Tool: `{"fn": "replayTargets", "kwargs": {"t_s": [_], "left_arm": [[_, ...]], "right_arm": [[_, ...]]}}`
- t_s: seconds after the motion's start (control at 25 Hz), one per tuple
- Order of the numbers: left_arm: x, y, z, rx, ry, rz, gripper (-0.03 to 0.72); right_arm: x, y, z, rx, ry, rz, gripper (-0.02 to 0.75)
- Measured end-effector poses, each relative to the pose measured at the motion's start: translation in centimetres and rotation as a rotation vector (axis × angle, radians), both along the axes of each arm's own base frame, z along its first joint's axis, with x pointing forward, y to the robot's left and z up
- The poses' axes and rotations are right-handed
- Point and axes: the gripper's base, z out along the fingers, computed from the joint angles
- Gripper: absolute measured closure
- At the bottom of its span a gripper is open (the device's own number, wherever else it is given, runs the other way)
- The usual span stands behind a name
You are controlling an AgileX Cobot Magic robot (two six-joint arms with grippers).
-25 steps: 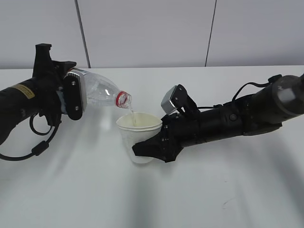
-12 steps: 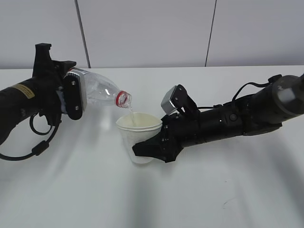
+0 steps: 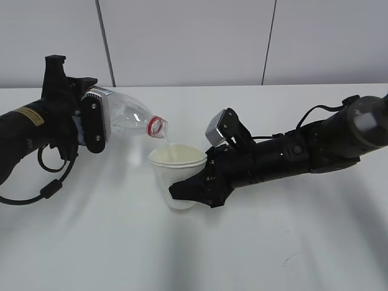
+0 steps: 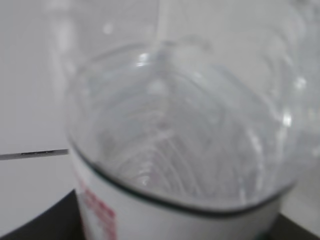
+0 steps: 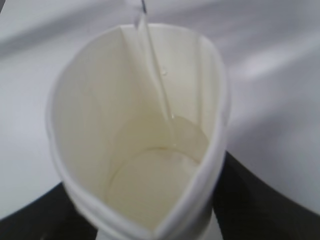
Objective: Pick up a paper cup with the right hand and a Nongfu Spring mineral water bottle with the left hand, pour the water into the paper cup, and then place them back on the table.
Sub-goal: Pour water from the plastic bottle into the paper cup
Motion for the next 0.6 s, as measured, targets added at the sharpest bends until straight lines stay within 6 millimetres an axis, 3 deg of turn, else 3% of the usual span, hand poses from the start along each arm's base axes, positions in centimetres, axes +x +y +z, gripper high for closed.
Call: {"fn": "replayTargets", "kwargs": {"t_s": [0.6], "left_arm": [[0.00, 0.00, 0.00, 0.022, -0.007, -0.005, 0.300]], "right_arm": [[0.00, 0.00, 0.00, 0.000, 0.000, 0.000, 0.267]]}}
